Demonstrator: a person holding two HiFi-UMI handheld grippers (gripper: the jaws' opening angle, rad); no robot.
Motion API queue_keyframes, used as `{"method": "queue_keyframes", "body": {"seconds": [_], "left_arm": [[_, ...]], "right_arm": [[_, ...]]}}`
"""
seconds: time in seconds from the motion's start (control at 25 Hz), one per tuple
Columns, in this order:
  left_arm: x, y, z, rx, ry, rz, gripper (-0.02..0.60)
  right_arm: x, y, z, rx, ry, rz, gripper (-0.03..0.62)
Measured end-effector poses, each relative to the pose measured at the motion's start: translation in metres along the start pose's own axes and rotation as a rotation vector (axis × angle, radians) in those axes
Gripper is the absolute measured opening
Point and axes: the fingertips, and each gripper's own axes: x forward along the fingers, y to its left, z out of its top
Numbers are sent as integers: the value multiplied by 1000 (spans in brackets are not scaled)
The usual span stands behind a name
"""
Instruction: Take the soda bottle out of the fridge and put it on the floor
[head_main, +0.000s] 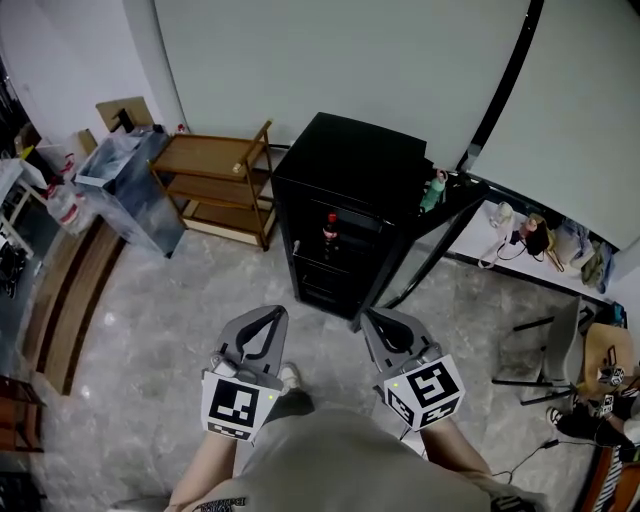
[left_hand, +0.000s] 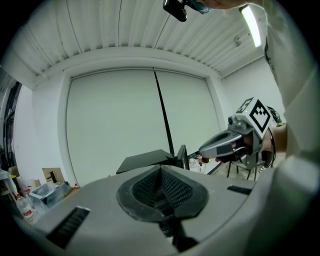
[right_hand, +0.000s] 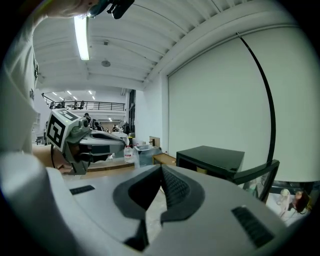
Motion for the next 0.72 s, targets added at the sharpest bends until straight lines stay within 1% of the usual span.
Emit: {"method": "queue_keyframes", "body": {"seconds": [0.44,0.6,0.72], "left_arm": [[39,117,-7,8,-15,-36,6],[49,148,-17,23,-13,-57,6],[56,164,-24,25,-16,-76,6]], "right_arm": [[113,2,41,1,8,-40,-3],[147,5,50,5,5,-59,-3],[168,7,52,13,-4,-74,-5]]}}
